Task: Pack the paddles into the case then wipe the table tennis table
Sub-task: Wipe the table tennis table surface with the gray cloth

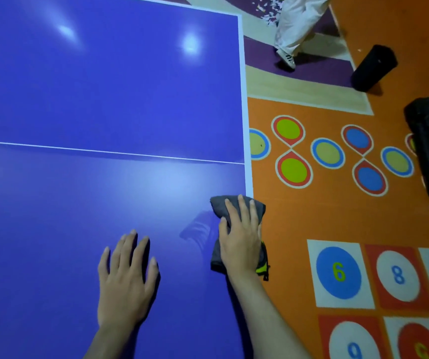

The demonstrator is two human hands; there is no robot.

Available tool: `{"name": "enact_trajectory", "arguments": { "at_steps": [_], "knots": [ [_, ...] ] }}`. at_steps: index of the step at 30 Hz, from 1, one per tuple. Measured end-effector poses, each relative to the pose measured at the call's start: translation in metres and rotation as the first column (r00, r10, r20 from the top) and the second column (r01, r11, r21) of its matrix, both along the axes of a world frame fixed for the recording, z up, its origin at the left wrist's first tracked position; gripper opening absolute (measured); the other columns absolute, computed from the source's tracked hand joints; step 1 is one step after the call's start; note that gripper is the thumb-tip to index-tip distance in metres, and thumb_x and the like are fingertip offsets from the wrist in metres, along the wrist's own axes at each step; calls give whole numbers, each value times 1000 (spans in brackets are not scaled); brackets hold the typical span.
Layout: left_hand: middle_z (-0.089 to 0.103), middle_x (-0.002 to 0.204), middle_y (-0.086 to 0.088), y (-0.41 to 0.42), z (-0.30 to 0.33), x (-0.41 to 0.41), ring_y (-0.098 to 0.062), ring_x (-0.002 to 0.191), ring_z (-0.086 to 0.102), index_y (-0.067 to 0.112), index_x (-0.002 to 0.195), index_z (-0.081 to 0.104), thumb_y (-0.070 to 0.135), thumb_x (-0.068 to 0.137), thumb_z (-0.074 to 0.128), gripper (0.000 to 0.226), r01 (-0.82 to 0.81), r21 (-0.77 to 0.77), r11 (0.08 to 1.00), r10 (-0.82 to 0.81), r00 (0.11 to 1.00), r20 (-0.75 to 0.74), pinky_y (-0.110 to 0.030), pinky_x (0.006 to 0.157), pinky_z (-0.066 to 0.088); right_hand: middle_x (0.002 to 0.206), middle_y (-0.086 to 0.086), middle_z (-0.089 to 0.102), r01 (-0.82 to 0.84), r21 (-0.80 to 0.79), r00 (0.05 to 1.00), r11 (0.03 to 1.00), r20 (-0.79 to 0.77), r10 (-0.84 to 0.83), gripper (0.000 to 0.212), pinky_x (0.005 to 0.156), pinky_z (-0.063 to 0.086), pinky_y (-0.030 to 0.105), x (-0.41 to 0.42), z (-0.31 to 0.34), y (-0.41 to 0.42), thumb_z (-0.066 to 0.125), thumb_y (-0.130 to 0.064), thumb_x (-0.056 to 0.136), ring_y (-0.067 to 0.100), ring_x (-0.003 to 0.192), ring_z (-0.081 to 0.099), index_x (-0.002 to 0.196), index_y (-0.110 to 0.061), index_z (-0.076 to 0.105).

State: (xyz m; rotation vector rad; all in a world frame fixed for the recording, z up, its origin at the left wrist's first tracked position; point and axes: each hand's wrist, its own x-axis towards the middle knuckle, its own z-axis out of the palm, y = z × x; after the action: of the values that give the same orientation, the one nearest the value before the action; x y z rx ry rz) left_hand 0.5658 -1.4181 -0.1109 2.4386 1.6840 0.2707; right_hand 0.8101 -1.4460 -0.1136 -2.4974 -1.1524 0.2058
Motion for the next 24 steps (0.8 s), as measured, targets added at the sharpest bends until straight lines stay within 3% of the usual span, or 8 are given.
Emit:
{"name": "enact_trajectory", "arguments": {
  "at_steps": [7, 11, 19, 24],
  "knots": [
    [44, 159, -7, 5, -8, 1, -28, 146, 42, 14, 144, 58, 44, 100, 37, 57, -2, 60, 998, 1, 1000, 22, -54, 125, 21, 168, -7, 29, -78, 3, 997, 997, -18, 78, 46, 123, 30, 56, 70, 4, 114, 47, -36, 107, 18, 159, 13, 153, -32, 47],
    [45, 158, -8, 6, -9, 1, -29, 145, 44, 14, 143, 59, 42, 99, 40, 56, 3, 72, 997, -5, 999, 39, -55, 124, 23, 168, -6, 31, -97, 19, 995, 995, -11, 97, 46, 121, 32, 56, 82, 4, 136, 48, -33, 107, 19, 158, 16, 153, -31, 48],
    [29, 166, -10, 7, -5, -3, -27, 153, 31, 19, 154, 43, 46, 101, 35, 60, 66, -6, 998, -66, 997, -38, -61, 124, 15, 166, -5, 34, -110, 53, 994, 993, 26, 108, 47, 120, 37, 51, 9, -3, 43, 52, -25, 106, 18, 157, 19, 152, -30, 49],
    [20, 169, -8, 2, 2, -9, -26, 156, 25, 20, 154, 38, 43, 104, 32, 55, 106, 6, 994, -106, 990, 91, -58, 125, 16, 167, -11, 29, -78, 48, 996, 996, 53, 76, 50, 119, 40, 45, -81, -6, -48, 52, -26, 106, 14, 158, 16, 154, -34, 45]
  ]
}}
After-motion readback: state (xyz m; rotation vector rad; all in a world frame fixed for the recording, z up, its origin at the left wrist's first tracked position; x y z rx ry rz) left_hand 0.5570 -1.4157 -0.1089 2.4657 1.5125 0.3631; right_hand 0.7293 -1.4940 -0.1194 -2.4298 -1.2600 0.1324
